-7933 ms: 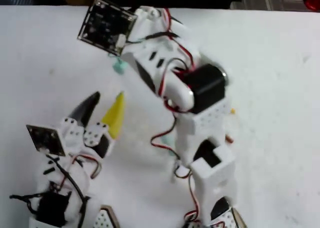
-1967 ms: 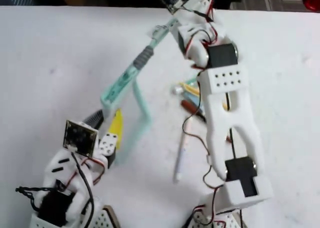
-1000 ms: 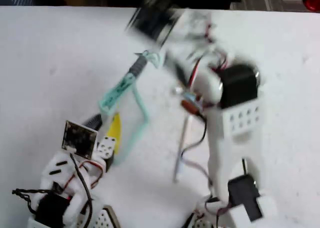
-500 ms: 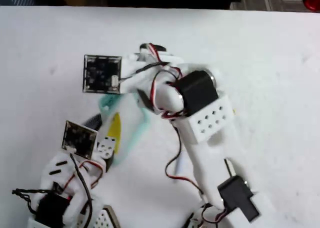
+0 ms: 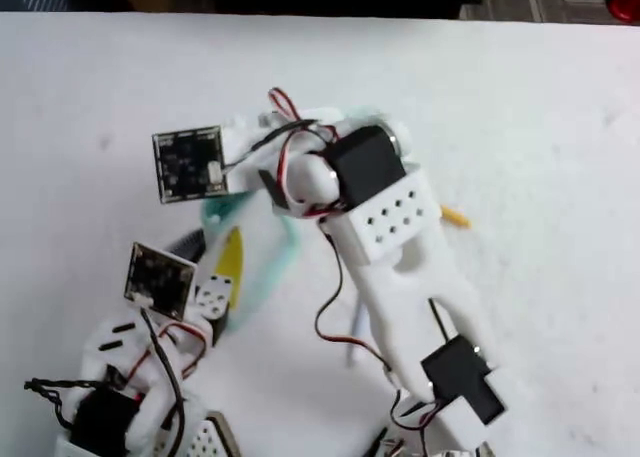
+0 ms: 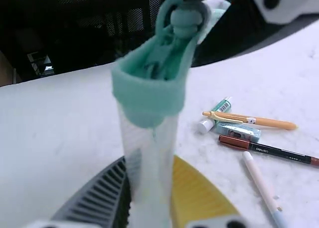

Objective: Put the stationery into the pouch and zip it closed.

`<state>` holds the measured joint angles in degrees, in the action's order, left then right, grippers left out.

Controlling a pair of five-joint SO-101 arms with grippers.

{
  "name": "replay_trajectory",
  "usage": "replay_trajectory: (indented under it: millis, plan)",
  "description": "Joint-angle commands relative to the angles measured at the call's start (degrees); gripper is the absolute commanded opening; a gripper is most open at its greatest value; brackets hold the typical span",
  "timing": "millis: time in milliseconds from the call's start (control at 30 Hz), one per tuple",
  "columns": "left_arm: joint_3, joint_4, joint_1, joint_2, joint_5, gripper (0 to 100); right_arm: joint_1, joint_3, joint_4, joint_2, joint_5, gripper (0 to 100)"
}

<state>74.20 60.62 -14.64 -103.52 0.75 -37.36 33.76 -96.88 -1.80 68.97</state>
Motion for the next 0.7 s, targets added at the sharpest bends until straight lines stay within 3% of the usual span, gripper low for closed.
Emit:
replay_trajectory:
  millis: [0,133,500,667]
  plan:
    - [-1.67,1.58,-0.48,-0.04,1.05,2,0.75,3.96,-1.01,-3.91,0.35,9.1]
    - [-1.67,1.58,-0.48,-0.04,1.05,2,0.31,3.96,-1.10,-4.88,0.35,1.0]
    - [-2.37,1.23,-0.48,-0.04,0.97,3,0.13,0.09,-1.27,-7.52,0.35,1.5]
    - [-2.90,-0.26,-0.22,-0.04,-3.60,24,-1.01,-3.96,-1.19,-7.16,0.35,1.5]
